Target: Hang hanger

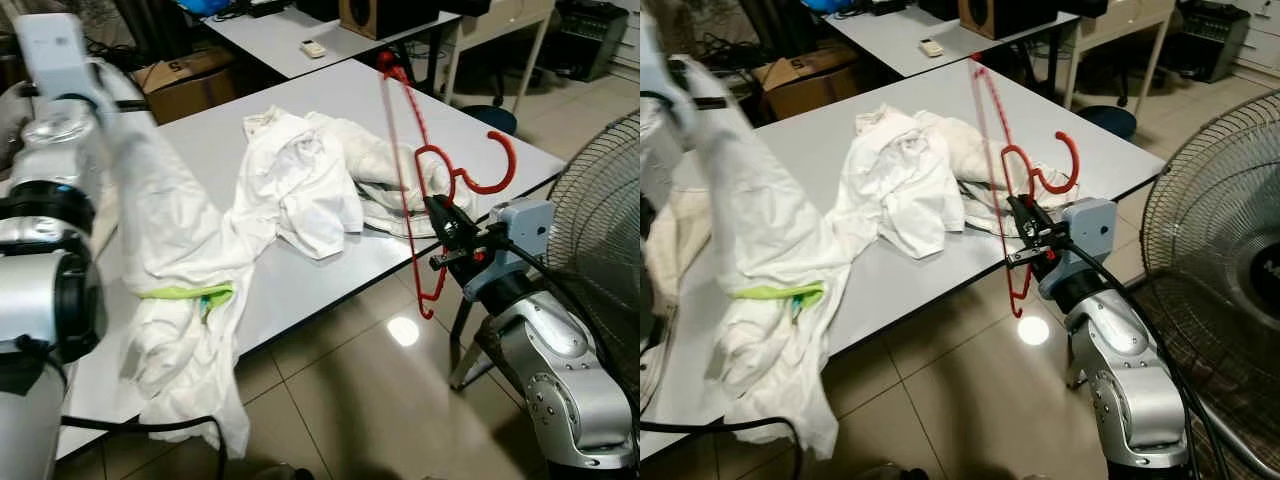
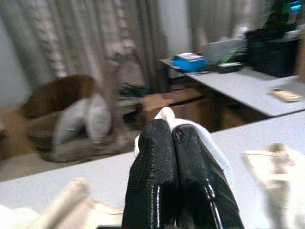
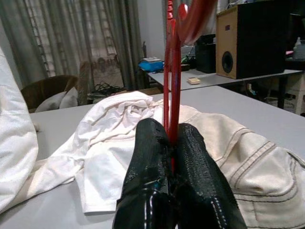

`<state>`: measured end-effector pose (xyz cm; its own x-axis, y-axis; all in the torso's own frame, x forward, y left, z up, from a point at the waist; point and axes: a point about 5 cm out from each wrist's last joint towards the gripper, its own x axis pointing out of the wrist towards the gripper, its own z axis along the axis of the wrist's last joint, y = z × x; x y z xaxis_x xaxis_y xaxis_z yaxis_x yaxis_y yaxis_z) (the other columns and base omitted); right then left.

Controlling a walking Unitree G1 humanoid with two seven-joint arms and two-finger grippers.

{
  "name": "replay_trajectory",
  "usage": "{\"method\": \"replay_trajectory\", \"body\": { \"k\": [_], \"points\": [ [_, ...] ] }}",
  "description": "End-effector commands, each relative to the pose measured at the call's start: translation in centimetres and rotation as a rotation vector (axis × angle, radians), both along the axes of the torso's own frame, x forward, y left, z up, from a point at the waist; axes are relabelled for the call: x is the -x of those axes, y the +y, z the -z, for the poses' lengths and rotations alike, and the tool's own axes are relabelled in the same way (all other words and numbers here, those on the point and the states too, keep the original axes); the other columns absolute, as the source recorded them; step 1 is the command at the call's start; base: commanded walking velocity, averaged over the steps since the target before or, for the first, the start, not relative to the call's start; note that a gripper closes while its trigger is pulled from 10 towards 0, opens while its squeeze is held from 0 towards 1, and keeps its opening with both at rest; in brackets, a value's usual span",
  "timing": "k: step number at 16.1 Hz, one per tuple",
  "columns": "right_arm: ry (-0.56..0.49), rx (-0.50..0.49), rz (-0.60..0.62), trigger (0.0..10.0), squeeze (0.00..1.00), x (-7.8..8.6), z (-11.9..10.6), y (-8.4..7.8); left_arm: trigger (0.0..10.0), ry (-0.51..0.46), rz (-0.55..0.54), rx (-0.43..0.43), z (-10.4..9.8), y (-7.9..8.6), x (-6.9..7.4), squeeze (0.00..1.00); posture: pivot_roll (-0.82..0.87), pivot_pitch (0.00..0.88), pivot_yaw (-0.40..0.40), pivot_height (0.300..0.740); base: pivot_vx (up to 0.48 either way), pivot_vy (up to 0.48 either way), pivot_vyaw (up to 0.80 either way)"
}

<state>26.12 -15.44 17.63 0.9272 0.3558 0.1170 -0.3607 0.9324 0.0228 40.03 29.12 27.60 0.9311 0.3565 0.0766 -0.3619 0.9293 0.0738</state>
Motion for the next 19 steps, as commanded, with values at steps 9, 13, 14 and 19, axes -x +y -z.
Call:
{"method": "replay_trajectory", "body": {
  "k": [9,13,14,19],
  "points": [
    [0.067,0.013,-0.035,10.0,0.0,0.3,1.5,1.5,10.0,0.459,0.302,-0.187,8.8,-0.7,1.3,1.0,-0.17,0.0,0.194,0.74,0.0,0.0,0.0],
    [0.077,-0.023,0.014,10.0,0.0,0.1,1.8,1.3,10.0,0.453,0.401,-0.227,7.2,1.1,2.0,1.0,-0.15,0.0,0.211,0.74,0.0,0.0,0.0],
    [0.078,-0.028,0.018,10.0,0.0,0.0,1.8,1.3,10.0,0.471,0.414,-0.245,7.1,1.6,2.3,1.0,-0.15,0.0,0.211,0.74,0.0,0.0,0.0],
    [0.065,-0.027,0.002,10.0,0.0,-0.2,1.6,1.0,10.0,0.611,0.656,-0.4,6.9,3.9,4.7,1.0,-0.13,0.0,0.197,0.74,0.0,0.0,0.0]
  ]
}}
